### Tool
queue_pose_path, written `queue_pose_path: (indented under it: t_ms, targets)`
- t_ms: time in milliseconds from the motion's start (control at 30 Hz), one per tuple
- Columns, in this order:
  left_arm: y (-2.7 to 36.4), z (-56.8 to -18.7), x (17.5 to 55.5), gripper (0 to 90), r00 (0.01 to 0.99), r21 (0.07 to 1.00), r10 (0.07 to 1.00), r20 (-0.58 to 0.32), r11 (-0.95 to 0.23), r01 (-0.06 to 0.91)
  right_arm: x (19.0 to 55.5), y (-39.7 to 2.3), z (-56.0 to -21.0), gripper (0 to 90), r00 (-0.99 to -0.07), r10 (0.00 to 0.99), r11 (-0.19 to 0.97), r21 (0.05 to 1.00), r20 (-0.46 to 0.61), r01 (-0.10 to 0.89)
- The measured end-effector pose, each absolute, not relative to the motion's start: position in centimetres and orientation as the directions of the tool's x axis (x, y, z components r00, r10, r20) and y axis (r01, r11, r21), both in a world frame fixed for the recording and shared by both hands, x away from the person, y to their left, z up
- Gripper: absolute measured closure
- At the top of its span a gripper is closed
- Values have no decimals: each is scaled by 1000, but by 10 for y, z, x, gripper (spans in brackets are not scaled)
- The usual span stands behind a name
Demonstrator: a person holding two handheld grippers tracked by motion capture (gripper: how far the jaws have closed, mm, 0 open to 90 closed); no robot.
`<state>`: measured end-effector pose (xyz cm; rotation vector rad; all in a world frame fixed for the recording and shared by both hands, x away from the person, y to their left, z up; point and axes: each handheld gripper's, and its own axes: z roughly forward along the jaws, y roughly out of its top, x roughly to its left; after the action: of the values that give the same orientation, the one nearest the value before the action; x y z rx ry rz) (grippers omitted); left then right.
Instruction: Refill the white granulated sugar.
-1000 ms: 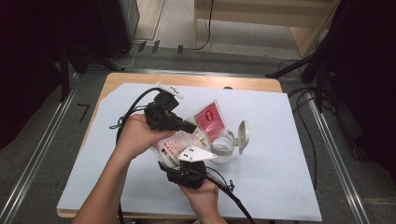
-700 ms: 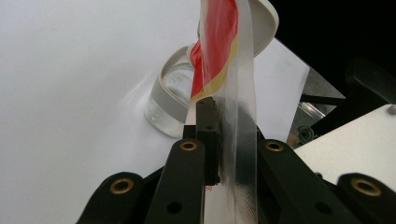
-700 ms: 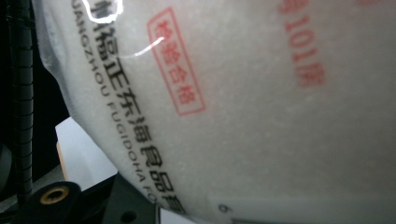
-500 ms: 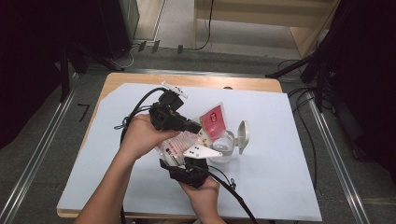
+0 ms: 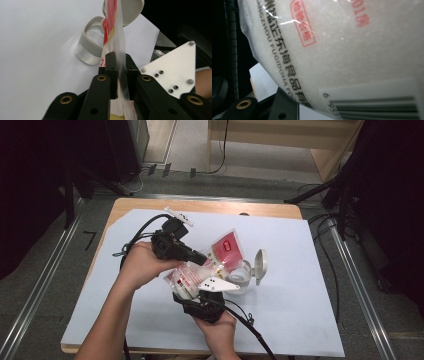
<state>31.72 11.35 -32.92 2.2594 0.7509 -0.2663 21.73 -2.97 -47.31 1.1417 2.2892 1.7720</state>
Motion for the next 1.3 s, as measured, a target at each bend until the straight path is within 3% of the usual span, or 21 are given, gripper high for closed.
queue_pose_path:
  t_ms: [533, 700, 967, 1167, 1300]
  targets:
    - [103, -326, 318, 900, 781, 610, 496, -381, -500, 615, 222, -30, -463, 543, -751, 546, 116, 854, 371, 507]
    - [100, -325, 317, 893, 779, 608, 499, -379, -501, 616, 224, -32, -462, 615, -742, 555, 109, 852, 375, 512]
    - [94, -318, 321, 886, 800, 597, 482, -357, -541, 592, 224, -33, -454, 611, -740, 510, 70, 836, 438, 544]
    - [94, -312, 326, 887, 781, 566, 481, -398, -542, 622, 222, -30, -447, 568, -752, 493, 72, 841, 437, 536]
    - [95, -311, 328, 887, 769, 561, 481, -422, -528, 638, 223, -30, -444, 605, -750, 500, 75, 841, 434, 536]
